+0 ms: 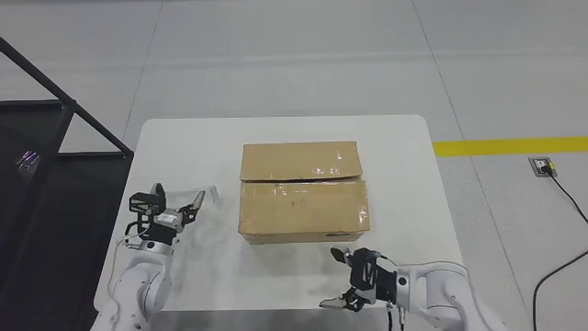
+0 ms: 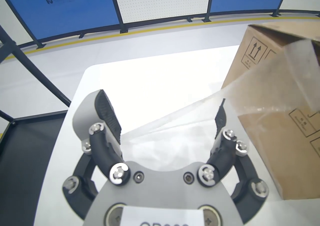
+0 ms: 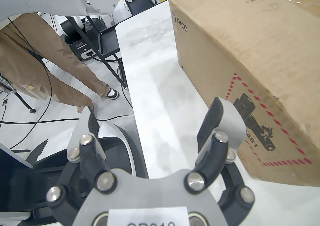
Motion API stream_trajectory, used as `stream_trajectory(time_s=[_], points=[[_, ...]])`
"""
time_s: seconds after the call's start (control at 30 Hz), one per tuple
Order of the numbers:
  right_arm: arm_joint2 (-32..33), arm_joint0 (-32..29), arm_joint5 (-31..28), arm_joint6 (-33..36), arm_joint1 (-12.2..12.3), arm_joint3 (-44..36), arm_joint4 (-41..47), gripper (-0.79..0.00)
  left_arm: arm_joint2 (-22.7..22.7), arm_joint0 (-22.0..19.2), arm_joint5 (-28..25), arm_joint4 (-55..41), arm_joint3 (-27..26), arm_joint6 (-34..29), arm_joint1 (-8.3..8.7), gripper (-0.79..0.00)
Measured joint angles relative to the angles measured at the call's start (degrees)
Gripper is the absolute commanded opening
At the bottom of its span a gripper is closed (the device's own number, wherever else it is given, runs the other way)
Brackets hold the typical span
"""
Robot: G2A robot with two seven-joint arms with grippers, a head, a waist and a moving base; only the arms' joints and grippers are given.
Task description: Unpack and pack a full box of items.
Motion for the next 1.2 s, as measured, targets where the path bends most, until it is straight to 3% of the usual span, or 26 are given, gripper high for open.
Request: stream_trajectory(time_s=[0.73, 0.93, 1.2], points=[[-2.25, 2.54, 0.72, 0.11, 0.25, 2.26, 3.30, 0.000, -0.80, 0.43, -3.39, -3.87, 0.49, -0.57, -0.34, 0.000], [-2.27, 4.00, 0.58, -0.36, 0.16, 4.49, 10.37, 0.000, -2.56, 1.33, -6.23, -8.47, -1.09, -1.73, -0.27, 0.000], [-3.06, 8.29, -0.64, 3.90, 0.10, 8.51, 25.30, 0.000, -6.99, 4.54, -16.18, -19.28, -5.34, -0.25, 0.11, 0.000]])
